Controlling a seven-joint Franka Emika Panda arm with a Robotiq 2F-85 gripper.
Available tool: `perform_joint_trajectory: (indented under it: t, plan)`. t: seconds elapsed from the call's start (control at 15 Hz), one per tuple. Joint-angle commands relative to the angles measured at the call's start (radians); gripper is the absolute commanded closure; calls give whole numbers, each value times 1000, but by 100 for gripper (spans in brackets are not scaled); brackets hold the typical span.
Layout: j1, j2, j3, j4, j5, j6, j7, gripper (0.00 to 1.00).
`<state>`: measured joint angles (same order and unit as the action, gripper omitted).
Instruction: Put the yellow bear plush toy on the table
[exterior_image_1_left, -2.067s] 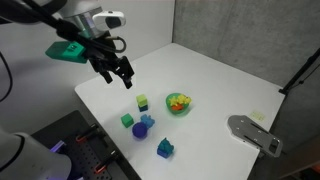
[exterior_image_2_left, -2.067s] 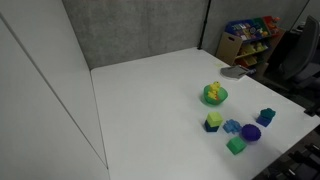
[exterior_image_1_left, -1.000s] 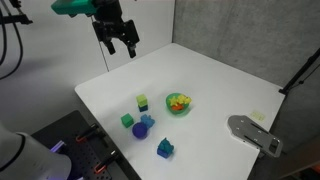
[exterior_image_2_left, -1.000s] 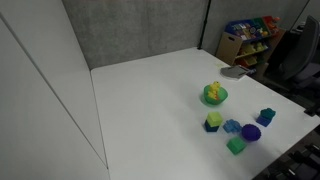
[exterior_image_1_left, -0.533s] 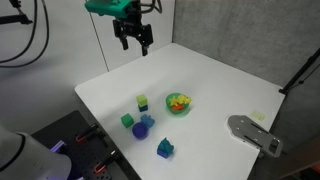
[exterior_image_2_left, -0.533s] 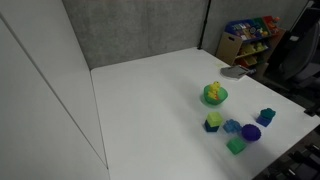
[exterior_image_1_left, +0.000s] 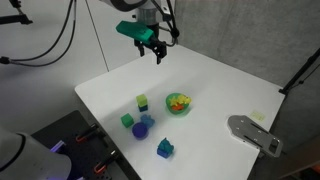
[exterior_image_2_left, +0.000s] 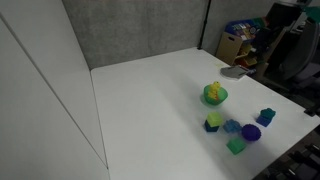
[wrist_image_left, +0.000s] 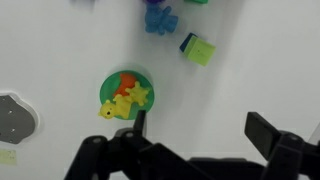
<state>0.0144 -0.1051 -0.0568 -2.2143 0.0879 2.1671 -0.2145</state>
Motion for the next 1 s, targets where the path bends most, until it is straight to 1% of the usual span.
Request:
perform_joint_trajectory:
  t: [0.0,0.27,0.53,0.67,0.93]
  plan:
    - [-9,117,5,52,53,104,-6,0]
    - [-32,249,6,119,91,191,28,0]
    - [-68,373,8,207,137,214,80,0]
    - [-81,432,3,257,130,218,131,0]
    - [-88,538,-26,345,99,229,288,0]
